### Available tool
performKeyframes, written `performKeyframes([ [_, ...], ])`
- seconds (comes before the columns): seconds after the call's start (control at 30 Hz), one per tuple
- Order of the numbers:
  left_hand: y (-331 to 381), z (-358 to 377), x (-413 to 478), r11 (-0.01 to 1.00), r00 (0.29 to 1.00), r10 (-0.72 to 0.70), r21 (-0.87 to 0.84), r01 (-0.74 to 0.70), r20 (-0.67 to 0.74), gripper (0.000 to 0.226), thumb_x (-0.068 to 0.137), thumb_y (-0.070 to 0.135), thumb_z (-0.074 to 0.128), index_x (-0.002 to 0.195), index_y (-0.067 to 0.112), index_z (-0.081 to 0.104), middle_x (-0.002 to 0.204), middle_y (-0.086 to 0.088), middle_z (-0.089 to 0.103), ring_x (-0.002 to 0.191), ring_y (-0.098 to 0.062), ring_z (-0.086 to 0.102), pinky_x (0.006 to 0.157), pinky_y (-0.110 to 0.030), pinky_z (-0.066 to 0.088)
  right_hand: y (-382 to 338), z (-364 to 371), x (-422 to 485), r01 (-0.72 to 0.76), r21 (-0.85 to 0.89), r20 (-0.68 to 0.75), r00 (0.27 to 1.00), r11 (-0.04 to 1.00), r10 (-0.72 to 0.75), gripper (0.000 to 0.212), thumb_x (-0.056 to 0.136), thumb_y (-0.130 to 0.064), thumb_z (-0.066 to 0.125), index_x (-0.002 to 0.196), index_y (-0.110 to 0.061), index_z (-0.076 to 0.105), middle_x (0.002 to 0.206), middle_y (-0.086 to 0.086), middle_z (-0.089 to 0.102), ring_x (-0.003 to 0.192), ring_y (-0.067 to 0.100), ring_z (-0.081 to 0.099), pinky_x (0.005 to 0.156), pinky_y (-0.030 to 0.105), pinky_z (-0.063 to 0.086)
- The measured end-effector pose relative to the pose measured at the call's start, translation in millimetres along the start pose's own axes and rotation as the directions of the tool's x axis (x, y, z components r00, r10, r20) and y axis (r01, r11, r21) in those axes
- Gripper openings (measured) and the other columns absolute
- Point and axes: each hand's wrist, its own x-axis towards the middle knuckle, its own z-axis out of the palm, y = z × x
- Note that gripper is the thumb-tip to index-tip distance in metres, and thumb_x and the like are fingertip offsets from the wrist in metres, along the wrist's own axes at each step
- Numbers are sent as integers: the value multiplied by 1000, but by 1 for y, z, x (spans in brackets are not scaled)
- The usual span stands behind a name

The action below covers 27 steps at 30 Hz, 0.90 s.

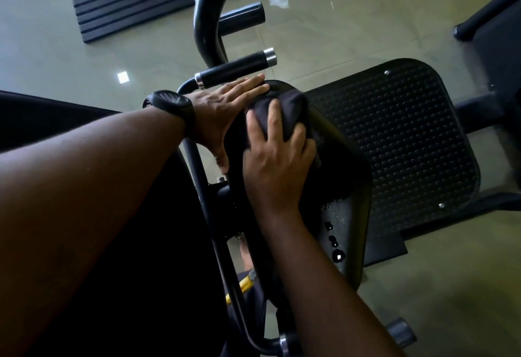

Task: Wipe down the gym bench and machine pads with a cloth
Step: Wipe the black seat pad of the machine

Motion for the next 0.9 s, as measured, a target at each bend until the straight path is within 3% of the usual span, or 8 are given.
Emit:
performKeyframes([
  [0.13,2,-2,-1,1000,1000,-8,11,8,14,173,25,90,75,159,30,-18,168,4,-24,156,-20,-10,122,-48,13,54,-6,-57,226,-34,-2,974,974,-226,56,88,-41,60,143,-37,53,157,3,43,120,40,51,90,51,38],
  [0.3,1,-1,1,1000,1000,-14,4,14,20,173,26,91,76,158,33,-21,167,6,-25,156,-20,-10,122,-45,9,62,-10,12,-262,29,3,965,965,262,59,87,-37,64,145,-34,52,156,8,43,123,43,50,92,54,42],
  [0.37,1,-1,0,1000,1000,-7,-2,7,12,174,23,92,74,157,34,-21,167,6,-24,156,-19,-10,124,-45,11,39,-6,40,-312,37,-3,950,949,312,59,88,-34,65,145,-33,52,156,9,44,123,43,50,94,53,41],
  [0.47,0,1,0,1000,1000,-7,1,7,-8,175,22,92,74,159,31,-17,168,5,-21,156,-18,-8,123,-40,9,10,1,24,-168,17,-17,985,986,169,57,91,-31,54,148,-32,48,159,8,39,125,43,47,96,52,38],
  [0.53,-1,0,1,1000,1000,11,-7,-11,-12,173,23,97,68,157,35,-21,167,7,-23,156,-18,-9,124,-49,16,6,3,-16,49,1,-17,999,999,-49,55,91,-35,50,146,-33,51,159,5,40,126,42,47,97,53,36],
  [0.63,0,-1,1,1000,1000,12,0,-12,-10,172,24,95,70,156,36,-22,166,7,-24,156,-20,-8,123,-50,14,34,0,-59,283,1,-13,959,959,-283,53,88,-41,55,141,-38,55,157,1,44,121,38,50,93,50,36],
  [0.83,-2,-2,2,1000,1000,19,-5,-19,3,172,24,98,69,155,38,-25,167,7,-24,157,-21,-9,124,-56,21,59,-11,18,-239,35,-11,971,970,240,58,84,-31,66,141,-32,57,153,8,48,120,43,52,92,55,41],
  [0.9,-2,-1,2,1000,1000,6,-3,-6,3,173,23,97,70,156,36,-23,167,6,-24,156,-20,-10,126,-52,17,32,-8,41,-291,21,-11,957,956,291,60,85,-30,66,143,-30,55,153,10,48,122,44,52,94,56,41],
])
